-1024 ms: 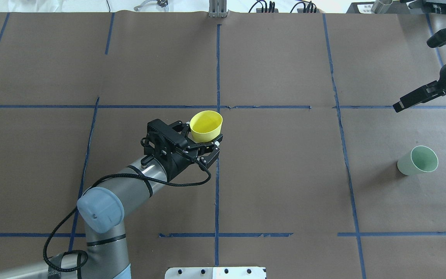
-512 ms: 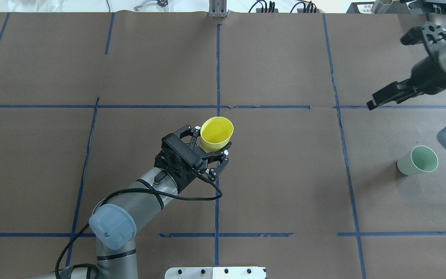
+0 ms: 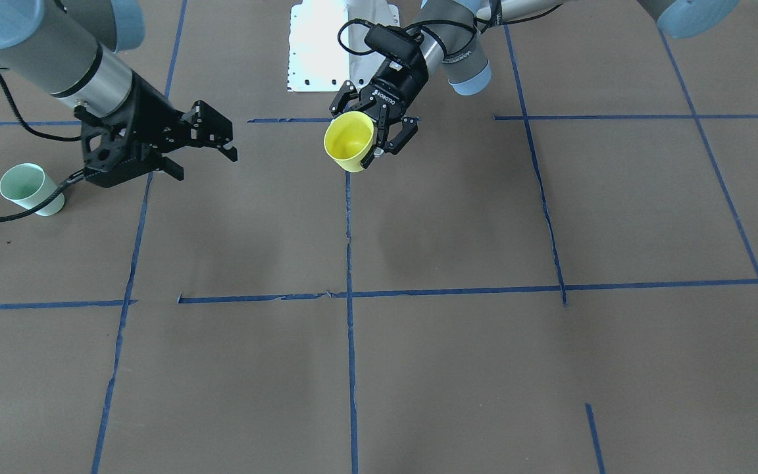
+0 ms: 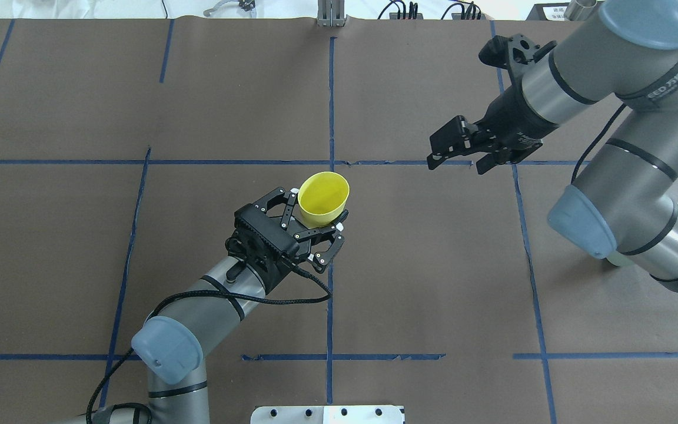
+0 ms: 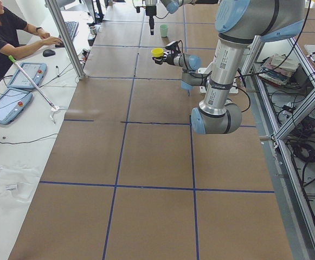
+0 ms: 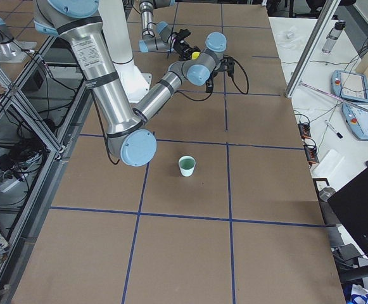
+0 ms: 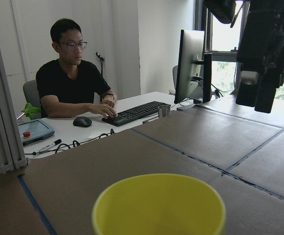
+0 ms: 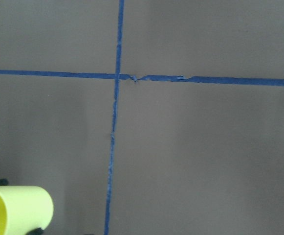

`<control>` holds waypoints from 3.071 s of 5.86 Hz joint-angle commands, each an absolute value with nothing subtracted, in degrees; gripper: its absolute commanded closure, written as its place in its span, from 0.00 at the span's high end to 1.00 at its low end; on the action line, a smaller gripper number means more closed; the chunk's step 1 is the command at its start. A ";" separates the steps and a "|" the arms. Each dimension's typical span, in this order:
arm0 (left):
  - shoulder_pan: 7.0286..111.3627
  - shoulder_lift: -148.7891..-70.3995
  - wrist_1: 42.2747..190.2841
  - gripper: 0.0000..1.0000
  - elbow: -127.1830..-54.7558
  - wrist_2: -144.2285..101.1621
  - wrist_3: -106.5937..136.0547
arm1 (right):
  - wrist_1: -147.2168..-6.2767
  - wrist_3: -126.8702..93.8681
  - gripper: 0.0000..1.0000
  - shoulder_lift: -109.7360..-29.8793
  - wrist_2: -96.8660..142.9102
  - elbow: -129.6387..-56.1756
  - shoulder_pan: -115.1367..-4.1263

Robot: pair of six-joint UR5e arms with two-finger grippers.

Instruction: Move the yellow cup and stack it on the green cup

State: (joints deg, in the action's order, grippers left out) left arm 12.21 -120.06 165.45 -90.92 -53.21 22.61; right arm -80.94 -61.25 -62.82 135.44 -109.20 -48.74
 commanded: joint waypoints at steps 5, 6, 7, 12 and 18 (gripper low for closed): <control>11.51 -120.06 166.55 0.01 -90.00 -52.91 22.41 | -81.99 -75.76 0.98 -52.30 126.48 -106.08 -37.98; 11.51 -120.06 166.55 0.01 -90.00 -52.91 22.41 | -83.05 -75.76 0.96 -52.03 126.04 -106.00 -37.36; 11.51 -120.15 166.55 0.01 -90.17 -52.74 22.41 | -83.23 -75.76 0.93 -51.86 124.03 -105.74 -36.40; 11.51 -120.06 166.55 0.03 -90.97 -51.68 22.32 | -83.23 -75.76 0.13 -50.89 123.84 -105.12 -36.12; 4.06 -120.24 170.31 1.00 -91.67 -40.34 24.51 | -83.84 -80.51 0.00 -50.80 120.85 -106.08 -36.30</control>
